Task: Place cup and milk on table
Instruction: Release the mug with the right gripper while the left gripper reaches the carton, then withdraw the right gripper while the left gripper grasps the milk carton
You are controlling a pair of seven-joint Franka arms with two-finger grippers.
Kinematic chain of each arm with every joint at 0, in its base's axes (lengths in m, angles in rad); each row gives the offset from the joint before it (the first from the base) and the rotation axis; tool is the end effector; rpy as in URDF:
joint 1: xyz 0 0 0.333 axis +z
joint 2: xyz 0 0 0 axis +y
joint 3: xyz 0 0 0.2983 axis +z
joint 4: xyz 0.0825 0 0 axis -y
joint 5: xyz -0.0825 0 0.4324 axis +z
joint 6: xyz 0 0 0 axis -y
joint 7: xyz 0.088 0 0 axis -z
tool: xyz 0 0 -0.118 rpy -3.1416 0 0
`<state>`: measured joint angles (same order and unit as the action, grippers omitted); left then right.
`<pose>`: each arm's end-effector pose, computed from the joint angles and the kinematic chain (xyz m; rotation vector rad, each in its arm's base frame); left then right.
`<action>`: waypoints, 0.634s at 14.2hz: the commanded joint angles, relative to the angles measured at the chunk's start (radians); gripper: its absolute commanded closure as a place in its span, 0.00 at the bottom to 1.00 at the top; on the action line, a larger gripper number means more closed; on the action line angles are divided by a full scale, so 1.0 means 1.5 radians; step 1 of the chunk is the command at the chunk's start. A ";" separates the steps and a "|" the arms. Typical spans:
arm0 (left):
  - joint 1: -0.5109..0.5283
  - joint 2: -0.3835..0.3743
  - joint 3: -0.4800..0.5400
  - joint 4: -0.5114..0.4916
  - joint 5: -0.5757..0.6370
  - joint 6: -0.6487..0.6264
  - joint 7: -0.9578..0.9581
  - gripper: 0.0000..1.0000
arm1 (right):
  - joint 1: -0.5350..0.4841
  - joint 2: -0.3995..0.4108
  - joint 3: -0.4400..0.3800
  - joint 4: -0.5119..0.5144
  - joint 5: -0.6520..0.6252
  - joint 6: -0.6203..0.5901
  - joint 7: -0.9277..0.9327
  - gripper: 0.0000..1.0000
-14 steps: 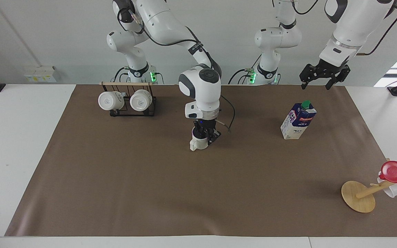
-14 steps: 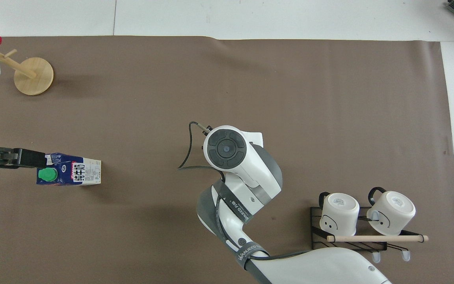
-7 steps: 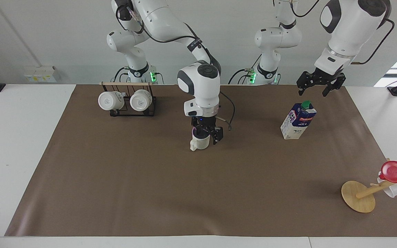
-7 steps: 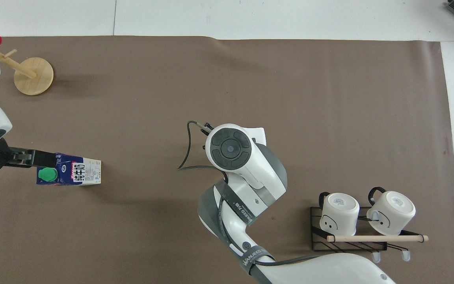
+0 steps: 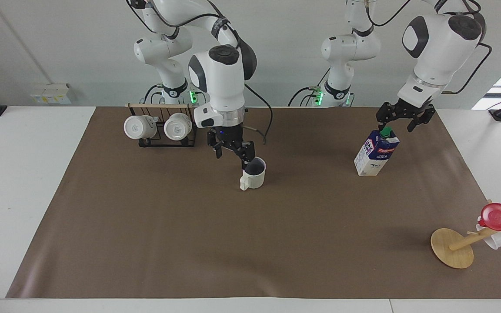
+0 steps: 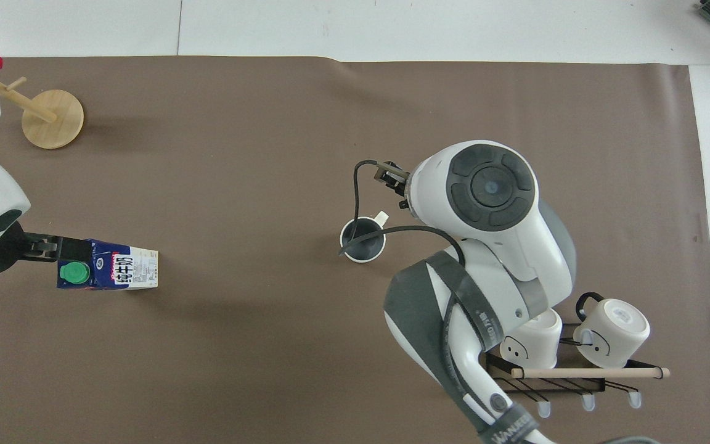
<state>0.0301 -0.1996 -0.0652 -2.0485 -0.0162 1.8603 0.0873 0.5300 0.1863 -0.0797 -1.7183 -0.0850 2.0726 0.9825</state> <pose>0.5491 -0.0220 0.4851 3.1339 -0.1830 0.0174 0.6119 0.2929 0.4462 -2.9931 0.7562 -0.2904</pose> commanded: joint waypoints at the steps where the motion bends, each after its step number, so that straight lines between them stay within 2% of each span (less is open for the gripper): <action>1: 0.012 -0.039 -0.006 -0.076 0.010 0.067 0.011 0.00 | -0.041 -0.036 0.005 -0.014 -0.001 -0.032 -0.105 0.00; 5: 0.010 -0.046 -0.007 -0.096 0.010 0.083 0.010 0.00 | -0.128 -0.098 0.005 -0.014 0.006 -0.105 -0.272 0.00; 7: 0.011 -0.059 -0.007 -0.126 0.010 0.111 0.010 0.00 | -0.179 -0.128 0.002 -0.014 0.048 -0.143 -0.361 0.00; 9: 0.010 -0.070 -0.007 -0.160 0.010 0.141 0.009 0.00 | -0.221 -0.150 0.001 -0.014 0.051 -0.181 -0.414 0.00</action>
<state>0.0326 -0.2501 -0.0676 -2.2059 -0.0162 2.0131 0.0903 0.2483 0.0012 -0.0875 -1.7178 -0.0365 1.8324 0.4338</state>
